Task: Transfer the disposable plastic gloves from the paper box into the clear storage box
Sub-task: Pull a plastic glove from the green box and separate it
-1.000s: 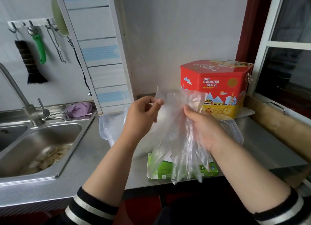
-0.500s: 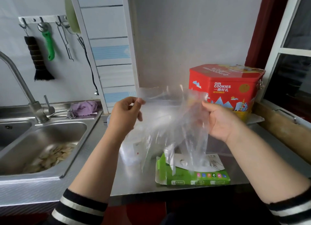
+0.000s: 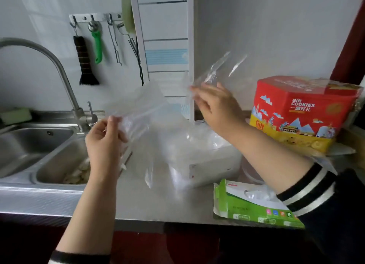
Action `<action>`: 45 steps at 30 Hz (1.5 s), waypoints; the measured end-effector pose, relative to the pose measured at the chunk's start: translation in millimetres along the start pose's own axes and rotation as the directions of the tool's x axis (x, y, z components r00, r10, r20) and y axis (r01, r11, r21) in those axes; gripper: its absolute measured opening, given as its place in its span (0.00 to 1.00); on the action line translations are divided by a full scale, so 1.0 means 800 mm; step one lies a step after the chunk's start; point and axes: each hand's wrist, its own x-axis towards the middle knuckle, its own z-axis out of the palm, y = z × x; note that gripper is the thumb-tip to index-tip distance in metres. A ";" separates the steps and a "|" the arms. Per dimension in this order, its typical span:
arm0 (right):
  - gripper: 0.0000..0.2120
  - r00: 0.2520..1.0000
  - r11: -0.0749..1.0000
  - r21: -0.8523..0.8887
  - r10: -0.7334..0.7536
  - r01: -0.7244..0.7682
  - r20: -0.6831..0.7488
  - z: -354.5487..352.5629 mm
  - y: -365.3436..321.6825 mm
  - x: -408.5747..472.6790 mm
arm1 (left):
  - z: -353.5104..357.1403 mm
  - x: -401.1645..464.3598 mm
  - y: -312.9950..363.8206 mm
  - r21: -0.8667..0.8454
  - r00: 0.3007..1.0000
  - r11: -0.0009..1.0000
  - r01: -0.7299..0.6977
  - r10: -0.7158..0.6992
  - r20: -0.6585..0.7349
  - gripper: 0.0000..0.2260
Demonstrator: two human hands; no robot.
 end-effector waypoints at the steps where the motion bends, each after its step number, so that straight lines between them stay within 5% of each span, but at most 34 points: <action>1: 0.15 0.974 0.997 -0.058 0.053 -0.042 0.218 0.017 -0.002 -0.009 | -0.010 0.002 0.002 -0.016 1.000 1.000 -0.007 0.006 -0.025 0.10; 3: 0.15 0.755 0.964 -0.194 0.263 -0.181 0.601 0.038 -0.009 -0.024 | -0.029 0.006 0.004 -0.022 0.998 0.999 -0.033 0.032 -0.061 0.11; 5: 0.14 0.469 0.935 -0.219 0.332 -0.280 0.818 0.044 -0.013 -0.031 | -0.041 0.008 0.002 -0.033 0.997 0.999 -0.042 0.040 -0.065 0.11; 10: 0.38 0.055 0.854 -0.248 0.306 -0.456 0.951 0.047 -0.012 -0.025 | -0.047 0.006 0.000 -0.054 0.999 0.998 -0.019 0.016 -0.052 0.10; 12: 0.36 -0.038 0.782 -0.276 0.308 -0.559 0.951 0.046 -0.009 -0.024 | -0.039 0.003 0.004 -0.066 0.999 0.998 -0.007 0.004 -0.048 0.10; 16: 0.17 0.068 0.570 -0.150 0.343 -0.808 0.937 0.047 0.007 -0.022 | -0.025 0.002 0.011 -0.066 1.000 0.998 -0.012 0.010 -0.025 0.10; 20: 0.05 0.133 0.135 0.070 0.542 -0.988 0.829 0.045 0.034 -0.025 | -0.016 0.006 0.015 -0.054 0.999 0.998 -0.024 0.026 0.027 0.11; 25: 0.13 0.256 -0.314 0.549 0.638 -0.775 0.726 0.035 0.039 -0.024 | 0.009 0.001 0.032 -0.067 0.991 0.998 -0.005 0.015 0.136 0.11; 27: 0.25 0.429 -0.234 0.650 0.586 -0.723 0.688 0.025 0.035 -0.020 | 0.021 -0.001 0.039 -0.065 0.979 0.998 -0.021 0.033 0.200 0.11; 29: 0.48 0.585 0.015 0.661 0.478 -0.751 0.655 0.017 0.027 -0.016 | 0.034 -0.002 0.046 -0.050 0.960 0.998 -0.030 0.043 0.278 0.11; 31: 0.61 0.664 0.159 0.657 0.354 -0.737 0.659 0.013 0.017 -0.015 | 0.048 -0.003 0.054 -0.049 0.929 0.998 -0.031 0.047 0.368 0.11; 34: 0.46 0.666 0.088 0.669 0.253 -0.738 0.701 0.010 0.013 -0.015 | 0.065 -0.003 0.067 -0.054 0.874 0.998 -0.028 0.051 0.483 0.11; 37: 0.13 0.667 -0.215 0.693 0.190 -0.688 0.721 -0.002 0.011 -0.018 | 0.083 0.000 0.076 -0.084 0.846 0.996 0.004 0.041 0.532 0.11; 41: 0.09 0.556 -0.460 0.622 0.289 -0.633 0.779 -0.020 0.024 -0.013 | 0.108 0.007 0.075 -0.125 0.838 0.992 0.035 0.039 0.545 0.11; 43: 0.04 0.454 -0.481 0.608 0.406 -0.631 0.793 -0.035 0.035 -0.001 | 0.118 0.012 0.071 -0.077 0.838 0.997 0.004 0.038 0.544 0.08; 45: 0.10 0.416 -0.415 0.706 0.595 -0.574 0.688 -0.059 0.055 0.012 | 0.122 0.017 0.063 -0.002 0.851 1.000 -0.026 0.023 0.524 0.07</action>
